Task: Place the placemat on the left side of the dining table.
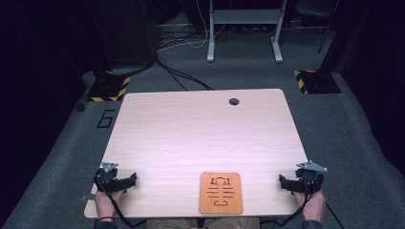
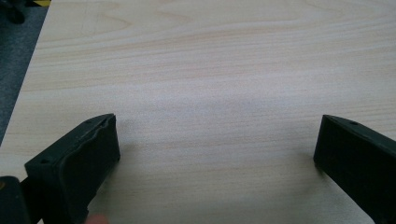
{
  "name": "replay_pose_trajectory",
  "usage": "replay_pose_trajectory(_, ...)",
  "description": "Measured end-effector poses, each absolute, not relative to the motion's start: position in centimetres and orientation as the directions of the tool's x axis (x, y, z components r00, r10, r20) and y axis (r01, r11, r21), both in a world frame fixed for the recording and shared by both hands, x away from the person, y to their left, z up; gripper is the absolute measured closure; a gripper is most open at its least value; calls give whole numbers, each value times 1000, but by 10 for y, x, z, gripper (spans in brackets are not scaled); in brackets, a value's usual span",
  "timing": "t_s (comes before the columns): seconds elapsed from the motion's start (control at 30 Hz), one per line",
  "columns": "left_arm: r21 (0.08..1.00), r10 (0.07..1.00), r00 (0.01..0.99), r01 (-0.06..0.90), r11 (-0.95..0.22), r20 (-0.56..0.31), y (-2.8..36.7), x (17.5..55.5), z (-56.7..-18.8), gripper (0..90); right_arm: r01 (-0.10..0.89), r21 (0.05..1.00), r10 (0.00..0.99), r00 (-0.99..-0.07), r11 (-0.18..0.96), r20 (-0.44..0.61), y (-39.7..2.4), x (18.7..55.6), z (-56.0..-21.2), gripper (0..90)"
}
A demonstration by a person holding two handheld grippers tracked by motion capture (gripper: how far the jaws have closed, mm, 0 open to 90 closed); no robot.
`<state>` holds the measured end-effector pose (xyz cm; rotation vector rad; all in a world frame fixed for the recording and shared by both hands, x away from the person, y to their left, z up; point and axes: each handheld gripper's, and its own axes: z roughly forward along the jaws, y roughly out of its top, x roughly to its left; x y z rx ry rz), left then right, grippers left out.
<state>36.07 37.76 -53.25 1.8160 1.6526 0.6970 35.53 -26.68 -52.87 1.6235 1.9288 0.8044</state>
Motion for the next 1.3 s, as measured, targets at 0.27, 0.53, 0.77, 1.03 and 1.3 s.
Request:
replay_pose_trajectory(0.27, 717, 995, 99, 694, -68, -2, 378, 361, -532, 0, 692, 713, 984, -178, 114, 16, -264, 353, -526, 0)
replay_pose_trajectory(0.53, 717, 995, 100, 694, -69, -1, 378, 361, -532, 0, 703, 704, 979, -196, 101, 55, -254, 347, -524, 0)
replay_pose_trajectory(0.77, 717, 995, 99, 694, -68, -1, 378, 361, -532, 0, 707, 699, 970, -230, 111, 79, -242, 342, -515, 0)
replay_pose_trajectory(1.03, 717, 995, 99, 694, -68, -2, 378, 361, -532, 0, 689, 712, 955, -282, 135, 92, -221, 336, -507, 0)
replay_pose_trajectory(1.3, 717, 995, 98, 694, -68, -1, 378, 361, -532, 0, 679, 711, 929, -355, 182, 102, -192, 335, -503, 0)
